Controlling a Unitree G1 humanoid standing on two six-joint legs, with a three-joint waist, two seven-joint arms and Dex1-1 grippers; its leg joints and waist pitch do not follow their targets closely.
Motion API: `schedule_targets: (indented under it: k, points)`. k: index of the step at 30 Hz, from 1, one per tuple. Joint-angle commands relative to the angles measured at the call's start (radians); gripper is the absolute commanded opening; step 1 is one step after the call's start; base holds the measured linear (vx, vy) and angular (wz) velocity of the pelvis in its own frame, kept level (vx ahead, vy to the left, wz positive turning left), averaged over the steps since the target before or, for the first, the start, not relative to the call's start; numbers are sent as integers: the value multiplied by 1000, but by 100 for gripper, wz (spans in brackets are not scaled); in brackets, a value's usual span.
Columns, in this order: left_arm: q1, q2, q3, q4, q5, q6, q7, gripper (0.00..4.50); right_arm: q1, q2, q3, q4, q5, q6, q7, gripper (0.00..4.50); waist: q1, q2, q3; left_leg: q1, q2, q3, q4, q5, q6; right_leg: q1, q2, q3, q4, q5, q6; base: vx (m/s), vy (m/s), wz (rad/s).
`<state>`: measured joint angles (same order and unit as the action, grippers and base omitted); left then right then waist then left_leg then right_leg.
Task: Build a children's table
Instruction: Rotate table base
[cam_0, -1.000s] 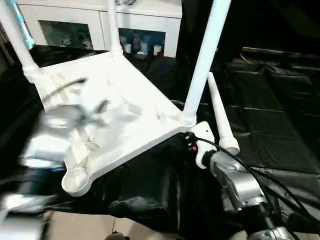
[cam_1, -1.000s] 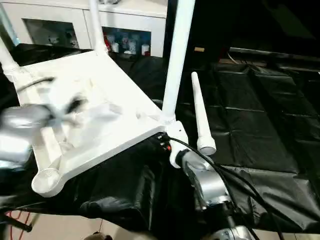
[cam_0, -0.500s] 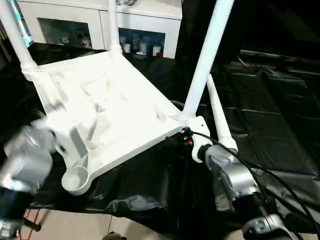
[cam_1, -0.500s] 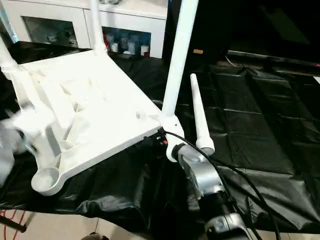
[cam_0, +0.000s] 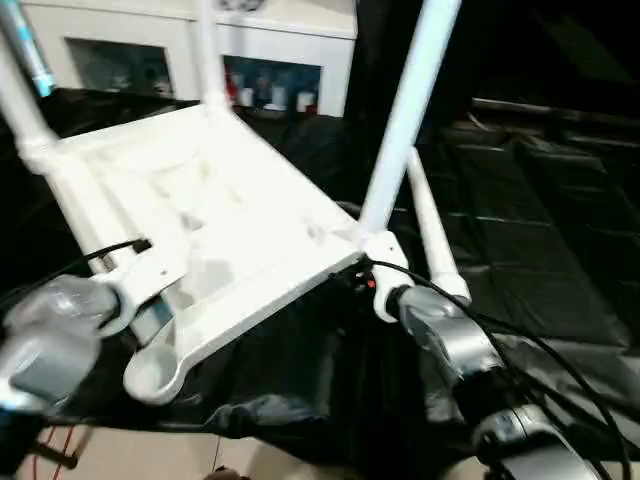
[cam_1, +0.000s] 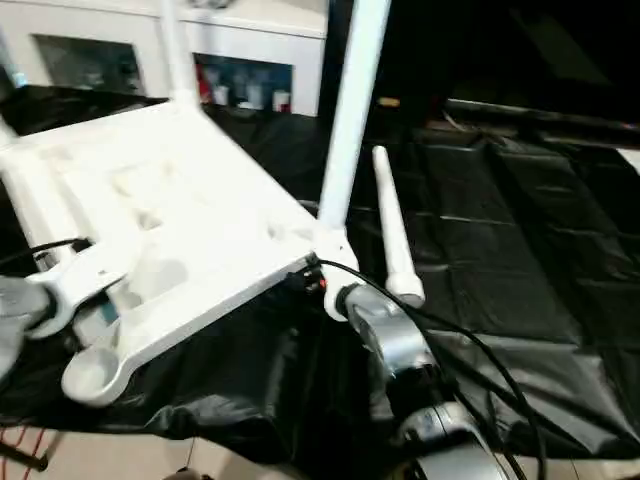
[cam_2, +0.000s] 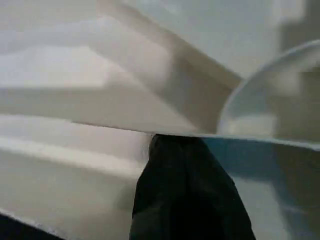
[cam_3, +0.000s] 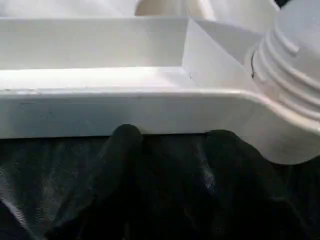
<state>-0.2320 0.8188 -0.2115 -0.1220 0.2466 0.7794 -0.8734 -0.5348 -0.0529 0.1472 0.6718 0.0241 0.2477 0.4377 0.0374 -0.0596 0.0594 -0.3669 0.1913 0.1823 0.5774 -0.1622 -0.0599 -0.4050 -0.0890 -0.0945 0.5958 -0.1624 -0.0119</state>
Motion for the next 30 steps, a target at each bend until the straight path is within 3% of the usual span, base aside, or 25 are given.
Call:
schedule_targets:
  k: [1, 4, 7, 10, 11, 14, 16, 17, 18, 21, 22, 24, 27, 29, 30]
  points:
    - [36, -30, -85, -58, -89, -20, -105, 0, -36, 2, -7, 20, -12, -17, -13, 208, 6, 23, -60, 19, 42, -22, -77, -340, -49, 36, -64, 60, -65, -308, -193, 0, 0, 0]
    - [39, -65, -90, -120, -177, -96, -176, 0, -69, 13, -8, 74, -14, -43, -13, 184, 7, 25, -57, 22, 41, -20, -77, -380, -56, 30, -62, 60, -69, -332, -192, 0, 0, 0]
    - [14, -111, -119, -145, -206, -91, -193, 0, -90, 17, -5, 110, -17, -65, -9, 163, 7, 26, -57, 22, 43, -22, -78, -405, -67, 30, -59, 61, -69, -345, -182, 0, 0, 0]
    - [-23, -137, -156, -117, -181, -114, -190, 0, -102, 18, -2, 128, -21, -78, -6, 141, 6, 26, -59, 21, 41, -23, -76, -411, -70, 33, -60, 60, -69, -347, -173, 0, 0, 0]
    - [-36, -143, -159, -98, -173, -130, -187, 0, -105, 18, -3, 132, -21, -81, -5, 136, 6, 32, -60, 19, 40, -24, -76, -406, -71, 35, -60, 60, -67, -340, -174, 0, 0, 0]
    - [-79, -190, -142, -34, -163, -188, -149, 0, -109, 17, -6, 140, -21, -87, -4, 113, -2, 28, -65, 12, 37, -20, -71, -349, -57, 42, -59, 61, -64, -284, -186, 0, 0, 0]
    - [-113, -222, -142, 15, -147, -226, -110, 0, -111, 15, -12, 148, -28, -95, -10, 96, -3, 39, -65, 13, 37, -19, -70, -338, -55, 42, -58, 61, -64, -274, -189, 0, 0, 0]
    - [-113, -222, -142, 15, -147, -226, -110, 0, -111, 15, -12, 148, -28, -95, -10, 96, -3, 35, -65, 16, 36, -17, -68, -344, -53, 39, -55, 60, -66, -276, -188, 0, 0, 0]
    - [-138, -245, -144, 55, -132, -245, -75, 0, -110, 11, -16, 148, -33, -103, -20, 96, -2, 32, -67, 13, 37, -19, -69, -339, -53, 45, -56, 60, -61, -272, -192, 0, 0, 0]
    - [-159, -263, -149, 86, -134, -258, -53, 0, -107, 1, -25, 140, -40, -124, -47, 96, 2, 34, -66, 14, 39, -20, -69, -338, -51, 43, -58, 59, -63, -284, -190, 0, 0, 0]
    - [-161, -264, -150, 86, -139, -259, -56, 0, -108, -4, -31, 133, -37, -121, -51, 96, 2, 47, -66, 17, 39, -22, -69, -343, -57, 42, -56, 59, -60, -278, -192, 0, 0, 0]
    - [-162, -272, -143, 81, -150, -261, -61, 0, -108, -16, -37, 107, -33, -95, -50, 96, -1, 39, -67, 18, 39, -20, -68, -349, -56, 42, -52, 58, -60, -259, -198, 0, 0, 0]
    - [-165, -280, -108, 77, -158, -294, -41, 0, -111, -40, -76, 13, 14, 18, -23, 96, 0, 36, -66, 15, 37, -18, -68, -337, -42, 47, -51, 59, -62, -264, -193, 0, 0, 0]
    - [-176, -287, -73, 72, -191, -272, -44, 0, -135, -49, -134, -11, 66, 56, -29, 113, 2, 35, -66, 18, 39, -18, -67, -341, -43, 44, -54, 59, -62, -287, -184, 0, 0, 0]
    - [-180, -287, -64, 69, -201, -266, -46, 20, -146, -53, -153, -12, 77, 57, -42, 123, 2, 35, -65, 18, 38, -19, -68, -344, -45, 42, -53, 58, -62, -294, -184, 0, 0, 0]
